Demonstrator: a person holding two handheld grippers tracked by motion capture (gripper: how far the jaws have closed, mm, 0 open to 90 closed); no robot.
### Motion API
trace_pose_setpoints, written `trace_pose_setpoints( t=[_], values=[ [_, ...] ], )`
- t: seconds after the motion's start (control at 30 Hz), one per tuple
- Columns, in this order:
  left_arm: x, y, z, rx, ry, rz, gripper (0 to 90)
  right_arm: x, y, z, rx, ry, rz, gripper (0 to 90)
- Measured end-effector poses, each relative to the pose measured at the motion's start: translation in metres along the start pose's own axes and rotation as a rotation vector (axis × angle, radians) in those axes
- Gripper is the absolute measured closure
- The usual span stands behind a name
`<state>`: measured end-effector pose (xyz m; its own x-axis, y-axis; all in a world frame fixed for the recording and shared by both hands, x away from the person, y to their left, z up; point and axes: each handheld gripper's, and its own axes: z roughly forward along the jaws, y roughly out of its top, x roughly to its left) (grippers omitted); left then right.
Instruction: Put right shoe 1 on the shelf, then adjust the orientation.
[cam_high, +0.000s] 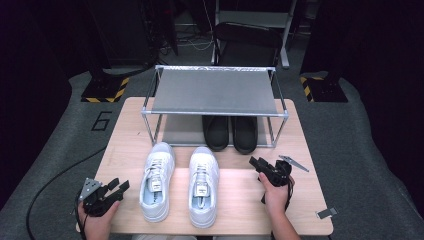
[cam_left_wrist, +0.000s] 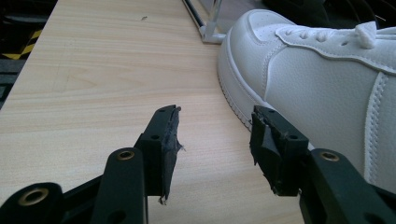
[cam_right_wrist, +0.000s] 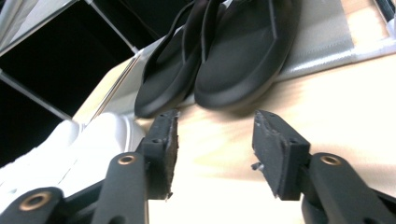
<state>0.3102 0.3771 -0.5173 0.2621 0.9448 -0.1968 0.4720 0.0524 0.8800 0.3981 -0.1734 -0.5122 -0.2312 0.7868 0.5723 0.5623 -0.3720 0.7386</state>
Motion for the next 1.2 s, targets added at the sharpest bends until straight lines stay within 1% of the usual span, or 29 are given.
trace_pose_setpoints(
  t=[0.07, 0.13, 0.2, 0.23, 0.27, 0.3, 0.33, 0.37, 0.4, 0.43, 0.47, 0.5, 0.57, 0.6, 0.63, 0.7, 0.73, 0.77, 0.8, 0.83, 0.87, 0.93, 0.97, 1.0, 1.07, 1.1, 1.13, 1.17, 1.2],
  values=[
    [0.000, 0.000, 0.000, 0.001, -0.002, 0.002, 52.1, 0.002, -0.004, -0.008, 0.002, -0.001, -0.027, 49.4],
    [-0.001, 0.000, 0.001, -0.011, -0.002, 0.004, 52.8, 0.003, -0.008, -0.012, 0.001, -0.003, -0.033, 49.4],
    [-0.001, 0.002, -0.001, 0.006, -0.013, 0.011, 53.4, 0.002, -0.016, -0.021, 0.029, 0.010, -0.049, 49.1],
    [-0.002, 0.002, -0.001, 0.000, -0.017, 0.009, 53.4, 0.002, -0.019, -0.024, 0.046, 0.014, -0.060, 49.1],
    [-0.003, 0.003, 0.000, -0.007, -0.017, 0.011, 53.4, 0.003, -0.022, -0.028, 0.068, 0.006, -0.061, 49.1],
    [-0.003, 0.004, -0.002, 0.012, -0.032, 0.010, 53.4, 0.003, -0.022, -0.028, 0.068, 0.006, -0.061, 49.1],
    [-0.006, 0.005, -0.002, -0.001, -0.039, 0.016, 53.3, 0.002, -0.026, -0.036, 0.076, 0.005, -0.089, 49.1],
    [-0.006, 0.005, -0.002, -0.001, -0.039, 0.016, 53.2, 0.003, -0.027, -0.040, 0.090, 0.004, -0.088, 49.0],
    [-0.007, 0.007, -0.002, 0.018, -0.069, 0.001, 52.9, 0.005, -0.027, -0.045, 0.093, 0.002, -0.093, 48.7],
    [-0.009, 0.008, -0.002, 0.020, -0.076, -0.011, 52.9, 0.005, -0.029, -0.049, 0.087, 0.011, -0.106, 48.4],
    [-0.009, 0.008, -0.002, 0.020, -0.076, -0.011, 52.8, 0.005, -0.029, -0.049, 0.087, 0.011, -0.106, 48.4],
    [-0.010, 0.009, -0.003, 0.033, -0.083, -0.006, 52.8, 0.007, -0.030, -0.053, 0.085, 0.013, -0.113, 48.3],
    [-0.014, 0.011, -0.004, 0.030, -0.082, 0.014, 51.0, 0.007, -0.035, -0.058, 0.083, 0.014, -0.144, 47.9],
    [-0.016, 0.013, -0.005, 0.031, -0.082, 0.019, 49.8, 0.006, -0.037, -0.060, 0.085, 0.011, -0.151, 47.9],
    [-0.017, 0.013, -0.004, 0.019, -0.079, 0.015, 48.8, 0.005, -0.038, -0.061, 0.084, 0.009, -0.143, 47.9],
    [-0.020, 0.017, -0.004, 0.029, -0.079, 0.008, 45.9, 0.002, -0.038, -0.062, 0.076, 0.010, -0.128, 48.2],
    [-0.020, 0.018, -0.004, 0.033, -0.084, 0.007, 44.8, 0.001, -0.037, -0.061, 0.055, 0.032, -0.101, 48.5],
    [-0.020, 0.019, -0.004, 0.044, -0.095, 0.005, 44.8, 0.001, -0.037, -0.061, 0.055, 0.032, -0.101, 48.5],
    [-0.021, 0.022, -0.004, 0.035, -0.098, 0.001, 44.8, 0.000, -0.037, -0.062, 0.052, 0.037, -0.084, 48.4],
    [-0.022, 0.023, -0.004, 0.032, -0.103, -0.003, 44.8, -0.002, -0.037, -0.061, 0.047, 0.028, -0.096, 48.4],
    [-0.024, 0.024, -0.004, 0.015, -0.103, -0.013, 44.9, -0.003, -0.037, -0.060, 0.051, 0.024, -0.089, 48.2],
    [-0.025, 0.025, -0.004, 0.018, -0.111, -0.015, 44.9, -0.005, -0.037, -0.059, 0.052, 0.023, -0.082, 48.0],
    [-0.028, 0.028, -0.004, 0.018, -0.134, 0.001, 45.9, -0.006, -0.038, -0.058, 0.063, 0.022, -0.053, 47.6],
    [-0.029, 0.029, -0.005, 0.036, -0.150, 0.017, 47.0, -0.008, -0.037, -0.057, 0.059, 0.030, -0.058, 47.3],
    [-0.032, 0.031, -0.006, 0.031, -0.149, 0.030, 48.2, -0.009, -0.038, -0.056, 0.059, 0.034, -0.061, 47.2],
    [-0.034, 0.031, -0.007, 0.033, -0.156, 0.030, 49.0, -0.009, -0.038, -0.056, 0.070, 0.028, -0.047, 47.2],
    [-0.036, 0.032, -0.008, 0.029, -0.157, 0.033, 49.3, -0.010, -0.039, -0.055, 0.064, 0.030, -0.060, 47.2],
    [-0.037, 0.033, -0.008, 0.025, -0.154, 0.036, 49.9, -0.011, -0.039, -0.056, 0.068, 0.035, -0.055, 47.6],
    [-0.039, 0.034, -0.009, 0.036, -0.152, 0.035, 50.8, -0.010, -0.039, -0.057, 0.074, 0.033, -0.045, 48.0]
  ],
)
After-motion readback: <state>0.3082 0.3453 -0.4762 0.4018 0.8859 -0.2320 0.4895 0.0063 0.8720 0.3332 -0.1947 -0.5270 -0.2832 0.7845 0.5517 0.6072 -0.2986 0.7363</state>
